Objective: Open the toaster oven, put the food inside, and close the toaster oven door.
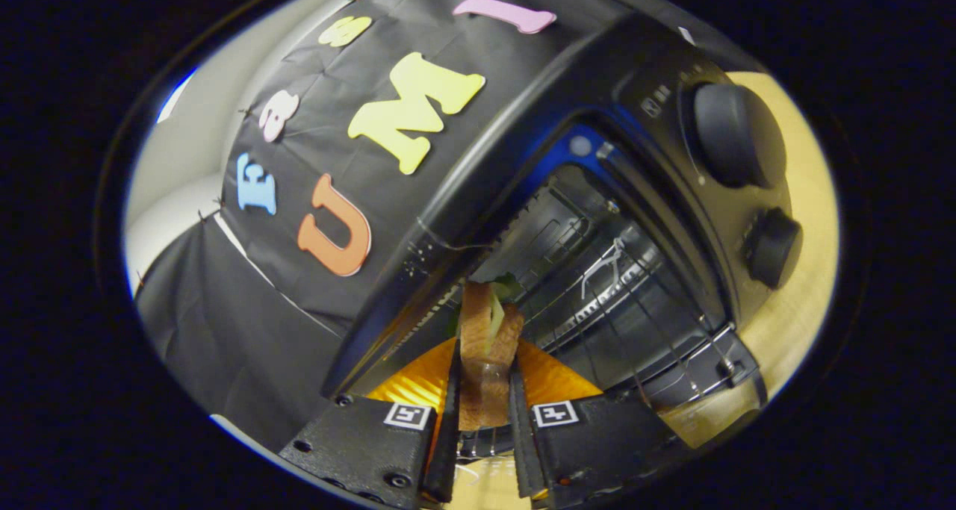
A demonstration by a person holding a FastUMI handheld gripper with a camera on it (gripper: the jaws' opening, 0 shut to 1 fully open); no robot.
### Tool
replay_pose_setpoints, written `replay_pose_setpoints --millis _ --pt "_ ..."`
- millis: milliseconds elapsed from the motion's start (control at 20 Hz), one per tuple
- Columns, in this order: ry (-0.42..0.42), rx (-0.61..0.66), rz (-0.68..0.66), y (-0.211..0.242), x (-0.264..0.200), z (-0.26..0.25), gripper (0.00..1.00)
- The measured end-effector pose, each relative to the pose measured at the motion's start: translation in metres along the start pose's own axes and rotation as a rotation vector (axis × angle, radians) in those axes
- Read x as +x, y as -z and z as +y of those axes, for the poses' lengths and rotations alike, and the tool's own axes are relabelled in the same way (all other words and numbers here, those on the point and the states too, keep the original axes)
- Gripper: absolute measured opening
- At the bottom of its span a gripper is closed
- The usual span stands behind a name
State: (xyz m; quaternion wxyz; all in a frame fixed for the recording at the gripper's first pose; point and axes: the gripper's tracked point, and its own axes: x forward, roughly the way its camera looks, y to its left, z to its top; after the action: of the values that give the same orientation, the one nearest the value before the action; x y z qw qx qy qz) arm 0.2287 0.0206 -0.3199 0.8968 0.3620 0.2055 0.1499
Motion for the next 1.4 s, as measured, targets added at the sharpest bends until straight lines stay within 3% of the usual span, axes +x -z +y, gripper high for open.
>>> replay_pose_setpoints --millis 150,200,300,450,600,900,1150,1400 --pt "0.075 -0.114 0.000 -0.004 0.004 -0.016 0.45" --pt "0.077 -0.112 -0.009 -0.007 0.004 -0.018 0.50" --pt "0.160 -0.137 -0.077 -0.023 0.006 -0.033 0.62" --pt "0.241 -0.264 -0.080 -0.024 -0.011 -0.035 0.81" --pt "0.248 -0.383 -0.093 -0.030 -0.024 -0.027 1.00" --pt "0.286 -0.545 -0.178 -0.025 -0.075 -0.018 1.00" --pt "0.284 -0.572 -0.157 0.024 -0.121 -0.015 1.00" --pt "0.360 -0.674 -0.168 0.071 -0.156 -0.020 1.00"
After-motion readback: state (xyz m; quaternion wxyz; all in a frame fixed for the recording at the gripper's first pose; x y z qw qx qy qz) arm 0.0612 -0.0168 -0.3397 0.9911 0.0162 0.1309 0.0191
